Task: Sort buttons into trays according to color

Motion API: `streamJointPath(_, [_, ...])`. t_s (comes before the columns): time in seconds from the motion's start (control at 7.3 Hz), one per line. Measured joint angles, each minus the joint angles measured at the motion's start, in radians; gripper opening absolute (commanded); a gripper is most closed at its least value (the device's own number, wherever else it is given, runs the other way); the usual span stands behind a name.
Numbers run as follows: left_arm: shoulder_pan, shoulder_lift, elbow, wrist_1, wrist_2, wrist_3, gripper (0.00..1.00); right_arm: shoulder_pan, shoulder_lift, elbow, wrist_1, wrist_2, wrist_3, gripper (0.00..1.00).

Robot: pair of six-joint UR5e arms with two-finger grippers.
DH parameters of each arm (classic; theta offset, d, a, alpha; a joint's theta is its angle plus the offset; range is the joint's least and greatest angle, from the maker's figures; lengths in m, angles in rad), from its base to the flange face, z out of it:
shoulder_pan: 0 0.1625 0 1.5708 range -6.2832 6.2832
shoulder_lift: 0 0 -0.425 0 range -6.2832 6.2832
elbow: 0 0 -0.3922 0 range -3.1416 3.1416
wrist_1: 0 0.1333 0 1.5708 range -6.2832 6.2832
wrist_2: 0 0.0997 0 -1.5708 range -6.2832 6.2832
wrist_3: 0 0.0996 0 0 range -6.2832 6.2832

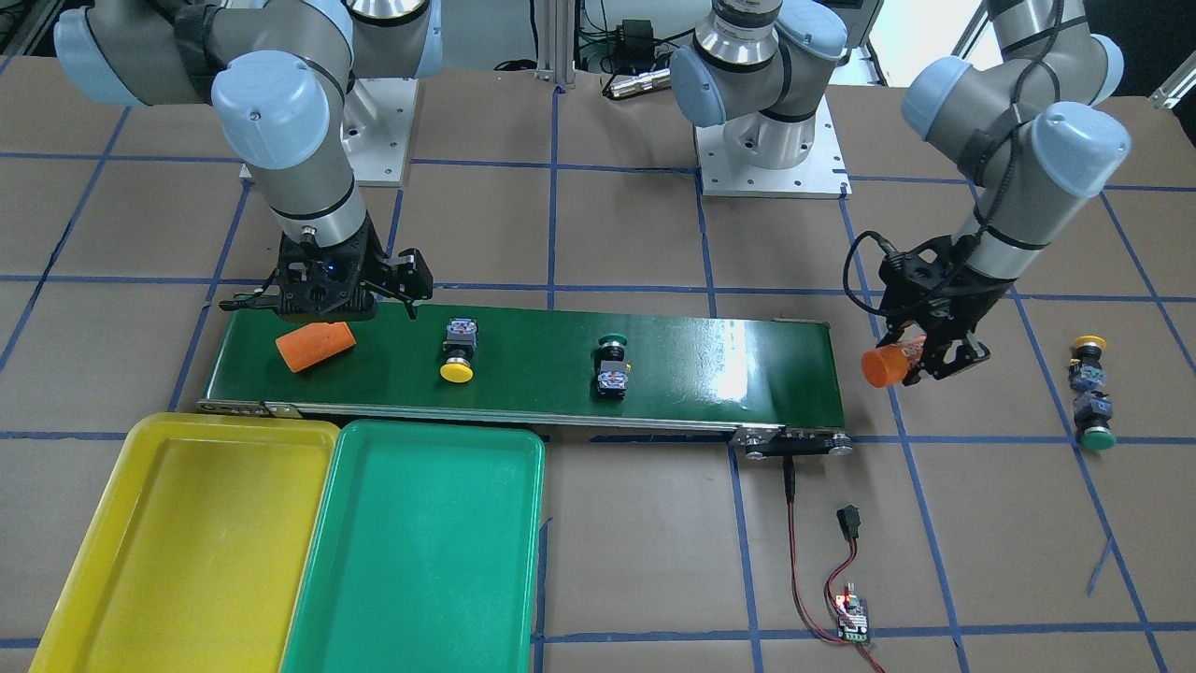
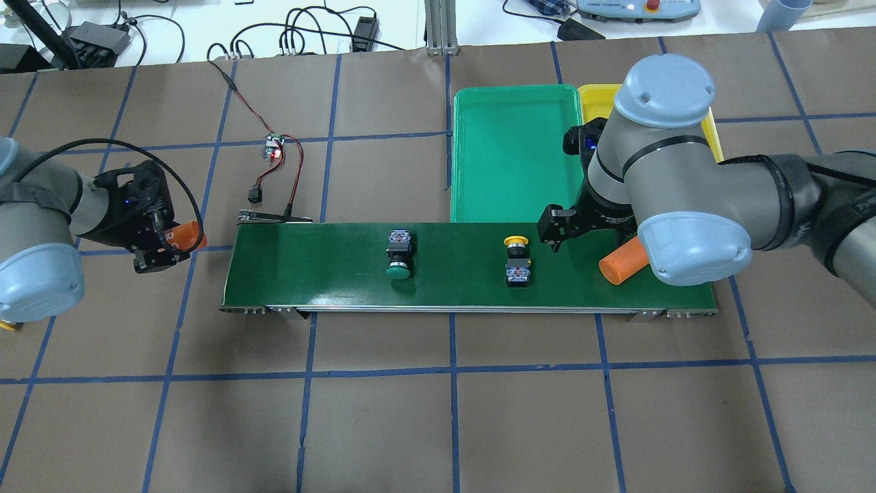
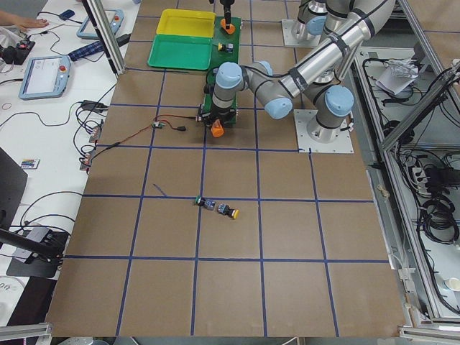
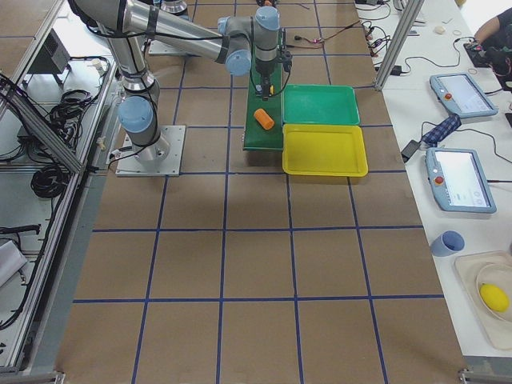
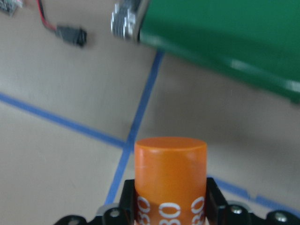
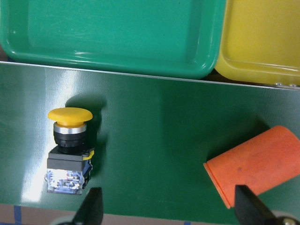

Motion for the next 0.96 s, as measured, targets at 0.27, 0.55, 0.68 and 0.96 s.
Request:
streamJointPath(0.27, [-0.131, 0.01, -0.001, 0.003, 0.006, -0.115, 0.0, 0.003, 0.001, 0.001, 0.0, 0.002, 0.028, 1.0])
streamJointPath(0.55, [-0.206, -0.015, -0.01, 0.013, 0.005, -0.147, 0.0, 0.008, 0.016, 0.001, -0.019, 0.003, 0.065, 1.0])
streamJointPath(0.68, [-0.22, -0.02, -0.017, 0.015, 0.004, -0.155, 0.53, 0.012, 0.024, 0.002, -0.027, 0.004, 0.072, 1.0])
streamJointPath(0.96, [-0.229, -0.024, -0.034, 0.025, 0.001, -0.174, 0.93, 0.032, 0.042, 0.004, -0.042, 0.013, 0.107, 1.0])
